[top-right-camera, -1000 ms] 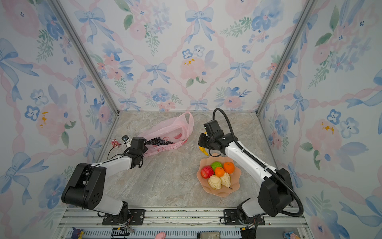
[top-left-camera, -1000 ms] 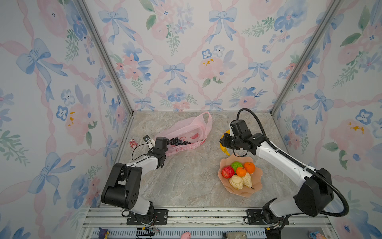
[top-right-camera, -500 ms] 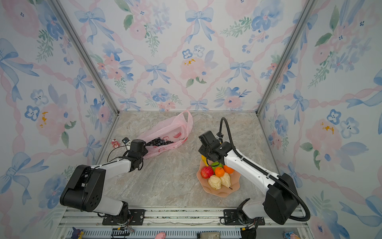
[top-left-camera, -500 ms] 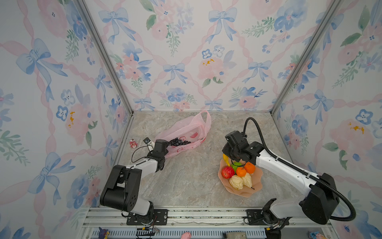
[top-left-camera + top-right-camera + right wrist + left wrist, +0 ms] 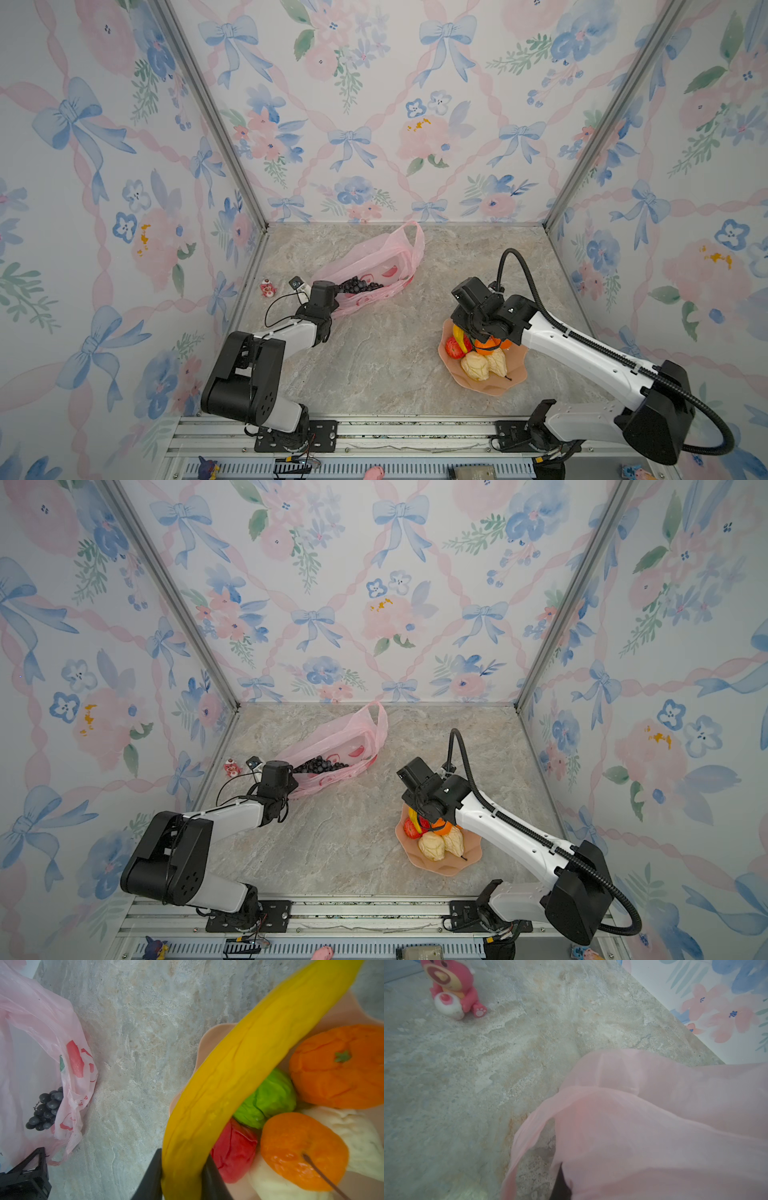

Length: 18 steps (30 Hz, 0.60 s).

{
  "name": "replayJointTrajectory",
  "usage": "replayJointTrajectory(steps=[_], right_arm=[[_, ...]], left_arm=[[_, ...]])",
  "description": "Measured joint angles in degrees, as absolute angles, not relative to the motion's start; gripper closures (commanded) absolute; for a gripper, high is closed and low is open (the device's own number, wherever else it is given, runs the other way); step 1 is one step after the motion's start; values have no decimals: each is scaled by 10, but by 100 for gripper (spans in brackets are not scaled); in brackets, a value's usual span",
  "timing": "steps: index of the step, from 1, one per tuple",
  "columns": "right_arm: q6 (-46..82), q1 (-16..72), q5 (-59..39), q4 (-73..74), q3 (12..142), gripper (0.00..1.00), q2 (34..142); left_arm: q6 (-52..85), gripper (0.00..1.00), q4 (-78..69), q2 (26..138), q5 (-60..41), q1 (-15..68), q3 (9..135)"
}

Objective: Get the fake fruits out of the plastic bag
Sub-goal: 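Lower the banana into the bowl and open the right gripper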

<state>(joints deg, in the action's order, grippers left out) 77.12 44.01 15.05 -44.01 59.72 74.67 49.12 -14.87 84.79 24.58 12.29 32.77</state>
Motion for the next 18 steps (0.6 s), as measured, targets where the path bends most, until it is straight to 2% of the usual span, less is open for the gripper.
replayJointTrajectory(steps=[18], right_arm=[[797,444,122,-404,586,81,817]], left_arm=[[491,100,-154,848,239,123,320]])
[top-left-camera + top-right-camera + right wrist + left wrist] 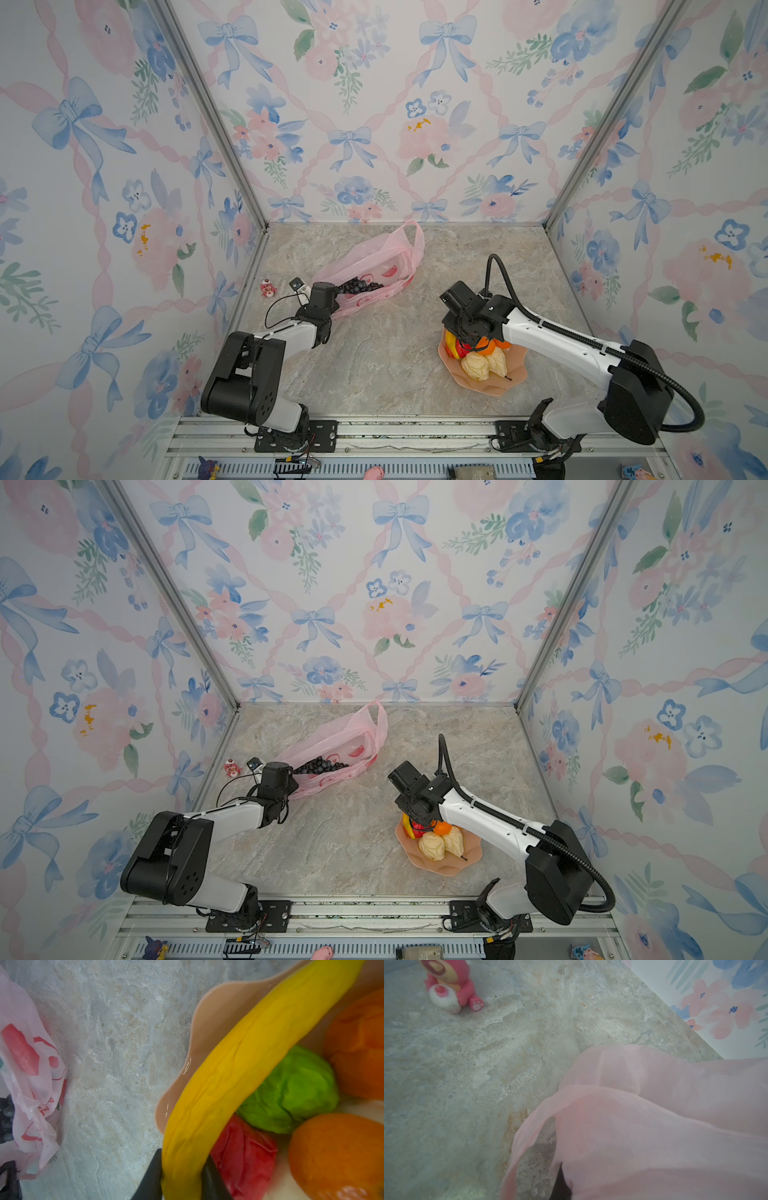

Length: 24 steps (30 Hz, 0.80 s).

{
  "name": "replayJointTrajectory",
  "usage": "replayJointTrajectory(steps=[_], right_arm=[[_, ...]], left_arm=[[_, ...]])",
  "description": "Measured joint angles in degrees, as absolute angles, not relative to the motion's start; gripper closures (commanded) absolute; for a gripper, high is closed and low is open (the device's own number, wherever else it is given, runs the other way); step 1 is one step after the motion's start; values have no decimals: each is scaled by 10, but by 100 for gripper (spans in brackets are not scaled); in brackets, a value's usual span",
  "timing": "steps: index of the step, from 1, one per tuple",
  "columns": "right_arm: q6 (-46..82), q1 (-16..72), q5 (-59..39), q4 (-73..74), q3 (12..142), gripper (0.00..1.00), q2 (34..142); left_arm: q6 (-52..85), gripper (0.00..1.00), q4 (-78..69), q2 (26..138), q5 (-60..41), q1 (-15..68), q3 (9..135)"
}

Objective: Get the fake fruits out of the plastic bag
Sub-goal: 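Lower the banana into the bowl and open the right gripper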

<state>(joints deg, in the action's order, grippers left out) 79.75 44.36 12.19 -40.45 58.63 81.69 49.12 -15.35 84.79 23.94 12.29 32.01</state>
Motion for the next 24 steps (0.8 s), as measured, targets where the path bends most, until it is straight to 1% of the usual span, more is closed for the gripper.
replayJointTrajectory(steps=[3,5,6,7,12,15,21,24], right_arm=[[799,444,118,-403,586,81,819],[799,444,118,-403,586,77,821],[799,444,118,-403,586,75,823],[799,444,118,-403,586,70,827],[800,444,118,-405,586,62,835],[802,444,118,-405,586,52,836],[794,444,125,-418,587,46,836],[791,444,128,-427,590,45,836]], left_arm=[[491,100,-154,848,239,123,320],[491,100,-154,848,239,123,320],[491,100,-154,848,239,123,320],[491,100,-154,848,239,123,320],[491,100,-154,848,239,123,320],[491,100,-154,848,239,123,320],[491,100,-154,848,239,123,320],[491,100,-154,848,239,123,320]])
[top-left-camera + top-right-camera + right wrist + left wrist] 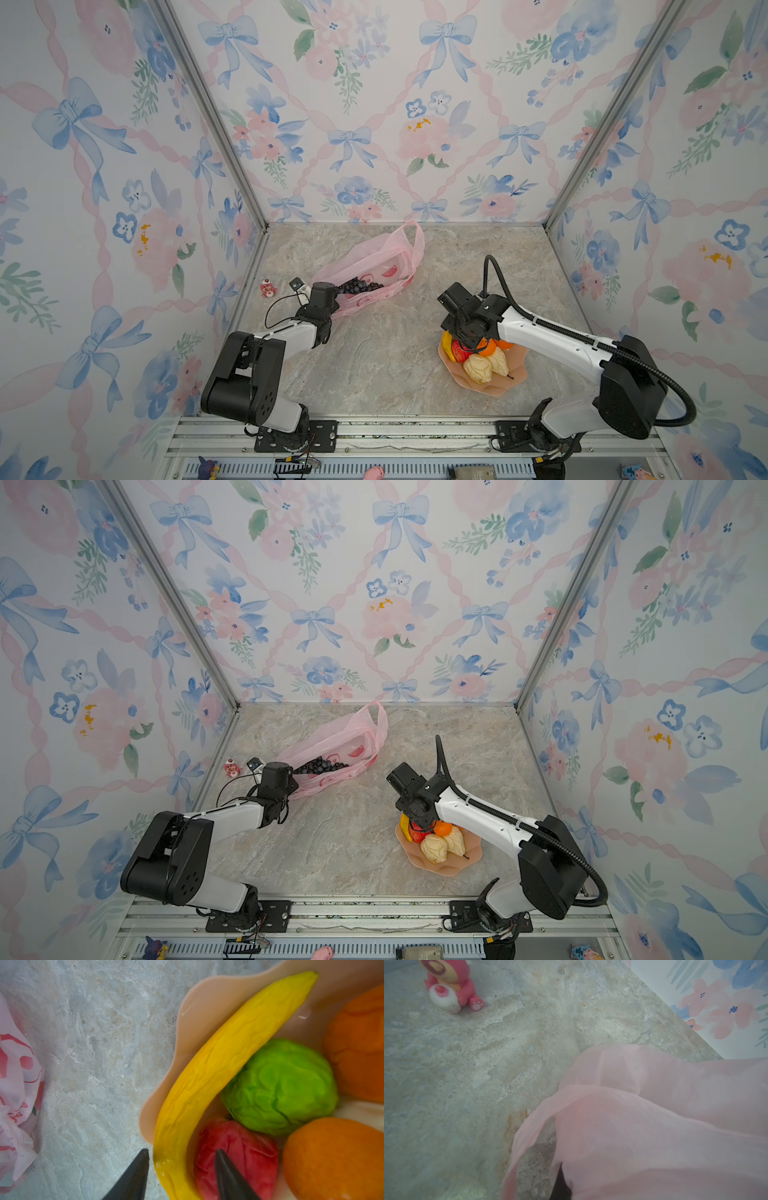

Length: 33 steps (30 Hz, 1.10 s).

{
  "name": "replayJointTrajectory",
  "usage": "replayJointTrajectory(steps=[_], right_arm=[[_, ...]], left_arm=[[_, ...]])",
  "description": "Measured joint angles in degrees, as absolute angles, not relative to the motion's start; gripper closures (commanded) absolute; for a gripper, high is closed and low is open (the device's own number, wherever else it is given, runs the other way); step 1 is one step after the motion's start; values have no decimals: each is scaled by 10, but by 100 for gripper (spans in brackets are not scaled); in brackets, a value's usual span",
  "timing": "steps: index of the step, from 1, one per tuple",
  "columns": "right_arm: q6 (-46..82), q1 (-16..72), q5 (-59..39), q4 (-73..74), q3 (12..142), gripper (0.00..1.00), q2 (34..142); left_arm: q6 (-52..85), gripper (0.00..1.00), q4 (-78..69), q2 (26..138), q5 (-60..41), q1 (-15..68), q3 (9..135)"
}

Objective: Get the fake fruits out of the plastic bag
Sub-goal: 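Lower the banana into the bowl and open the right gripper, then raise the right gripper and move it over the bag opening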

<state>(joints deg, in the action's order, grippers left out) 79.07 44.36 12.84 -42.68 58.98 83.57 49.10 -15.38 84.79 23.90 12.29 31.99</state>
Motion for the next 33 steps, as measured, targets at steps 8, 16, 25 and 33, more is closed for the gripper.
replayJointTrajectory(steps=[8,16,25,33], right_arm=[[768,447,175,-459,620,39,829],[653,451,208,-425,670,35,820],[470,437,109,-304,752,38,875],[382,409,-30,-267,841,49,1033]], left_arm=[[479,100,-154,849,211,123,321],[448,100,-159,867,159,146,345],[380,100,-176,909,82,267,415],[361,100,-197,891,67,319,392]])
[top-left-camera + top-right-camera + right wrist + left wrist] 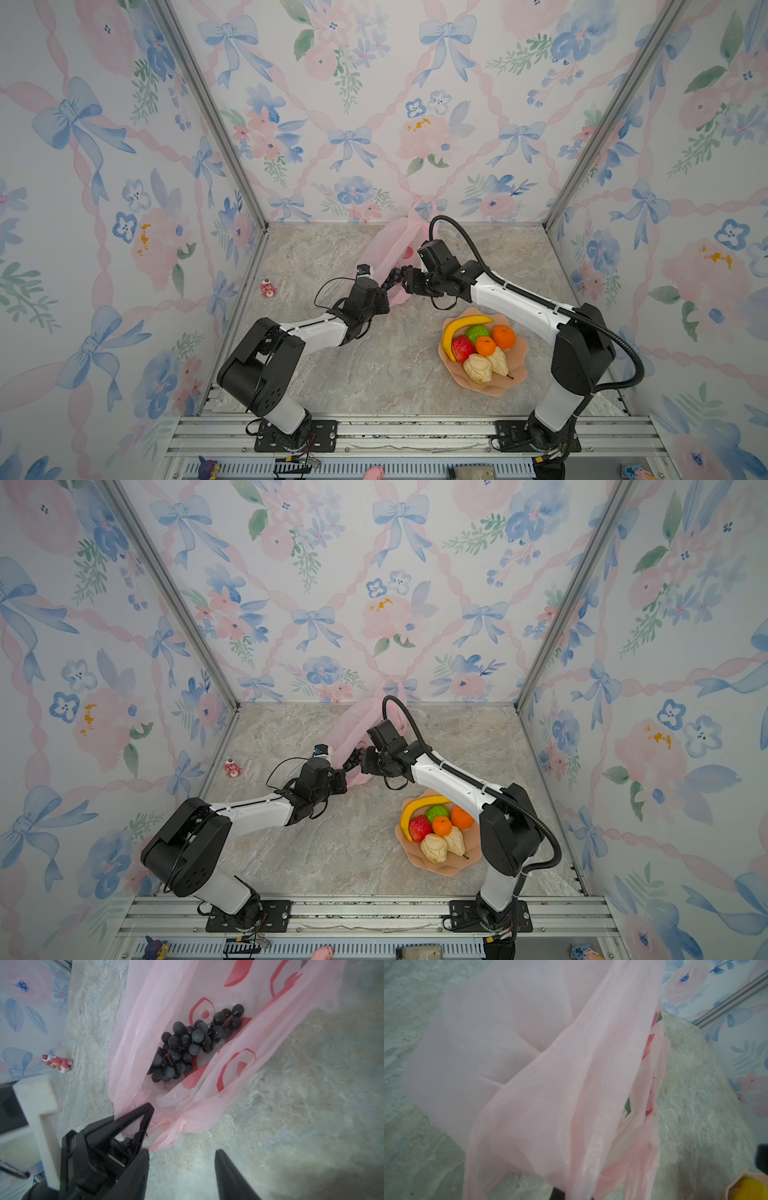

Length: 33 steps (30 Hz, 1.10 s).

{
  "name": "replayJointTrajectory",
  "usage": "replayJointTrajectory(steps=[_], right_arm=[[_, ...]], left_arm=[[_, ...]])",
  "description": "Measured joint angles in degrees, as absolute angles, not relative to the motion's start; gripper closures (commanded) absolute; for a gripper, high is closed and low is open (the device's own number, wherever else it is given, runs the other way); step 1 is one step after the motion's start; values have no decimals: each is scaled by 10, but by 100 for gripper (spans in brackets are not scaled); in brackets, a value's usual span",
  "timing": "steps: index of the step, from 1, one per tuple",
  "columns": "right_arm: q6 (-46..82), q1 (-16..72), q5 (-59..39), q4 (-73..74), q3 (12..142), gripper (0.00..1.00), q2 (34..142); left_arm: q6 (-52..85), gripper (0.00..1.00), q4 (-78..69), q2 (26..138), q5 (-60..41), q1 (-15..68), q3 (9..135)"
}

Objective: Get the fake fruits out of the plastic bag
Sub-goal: 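Raise the right gripper and move it over the bag opening, then reach into the bag and grasp the dark grapes with the right gripper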

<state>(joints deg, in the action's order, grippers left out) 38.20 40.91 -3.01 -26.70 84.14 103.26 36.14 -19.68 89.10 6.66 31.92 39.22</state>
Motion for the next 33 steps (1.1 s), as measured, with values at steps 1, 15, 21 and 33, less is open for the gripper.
replayJointTrajectory(steps=[1,15,21,33], right_arm=[[370,409,-46,-267,857,50,1054],[301,421,-118,-267,954,53,1201],[279,425,-118,-257,921,50,1192],[226,464,-120,-242,915,45,1163]], left_arm=[[362,100,-196,881,70,319,376],[430,100,-235,831,46,231,252],[434,100,-248,826,29,222,253],[433,100,-252,822,16,212,262]])
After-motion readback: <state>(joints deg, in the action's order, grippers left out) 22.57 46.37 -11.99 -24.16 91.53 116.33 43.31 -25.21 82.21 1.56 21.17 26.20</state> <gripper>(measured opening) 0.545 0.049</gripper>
